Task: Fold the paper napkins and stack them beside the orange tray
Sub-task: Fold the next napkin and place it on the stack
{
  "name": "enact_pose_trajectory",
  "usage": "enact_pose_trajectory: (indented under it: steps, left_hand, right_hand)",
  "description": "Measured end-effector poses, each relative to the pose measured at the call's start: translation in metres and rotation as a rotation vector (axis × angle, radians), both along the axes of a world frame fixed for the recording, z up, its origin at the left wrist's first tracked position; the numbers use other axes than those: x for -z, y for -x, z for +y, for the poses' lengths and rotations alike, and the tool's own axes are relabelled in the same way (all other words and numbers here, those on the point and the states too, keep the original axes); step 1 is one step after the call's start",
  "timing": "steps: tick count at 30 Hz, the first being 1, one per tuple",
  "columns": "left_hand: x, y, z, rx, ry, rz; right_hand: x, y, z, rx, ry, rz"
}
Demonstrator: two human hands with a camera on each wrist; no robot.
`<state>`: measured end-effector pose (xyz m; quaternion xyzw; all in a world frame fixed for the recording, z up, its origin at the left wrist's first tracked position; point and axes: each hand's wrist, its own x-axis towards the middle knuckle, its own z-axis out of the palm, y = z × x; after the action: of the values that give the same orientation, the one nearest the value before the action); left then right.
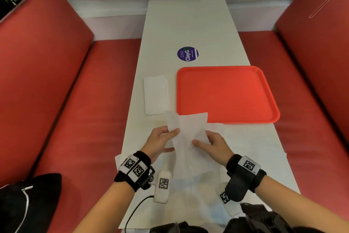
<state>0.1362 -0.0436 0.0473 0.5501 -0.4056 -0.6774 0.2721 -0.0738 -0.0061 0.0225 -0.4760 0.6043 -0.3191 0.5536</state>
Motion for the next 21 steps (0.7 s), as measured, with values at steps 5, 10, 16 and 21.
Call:
enact_pose_trajectory:
  steps: [5, 10, 16, 21]
  left_hand:
    - [0.003, 0.008, 0.002, 0.009, -0.212, 0.264]
    - [0.017, 0.009, 0.01, 0.021, -0.006, 0.124]
    - [0.022, 0.003, -0.006, 0.022, 0.244, -0.171]
    - [0.0, -0.015, -0.063, -0.015, 0.514, -0.285]
  right_hand:
    - [-0.006, 0.0, 0.002, 0.045, -0.03, -0.122]
    - [0.001, 0.006, 0.01, -0.023, -0.021, -0.076]
    - [-0.001, 0.005, 0.012, -0.004, -0.137, -0.091]
    - [-0.006, 0.008, 0.004, 0.023, -0.222, -0.142]
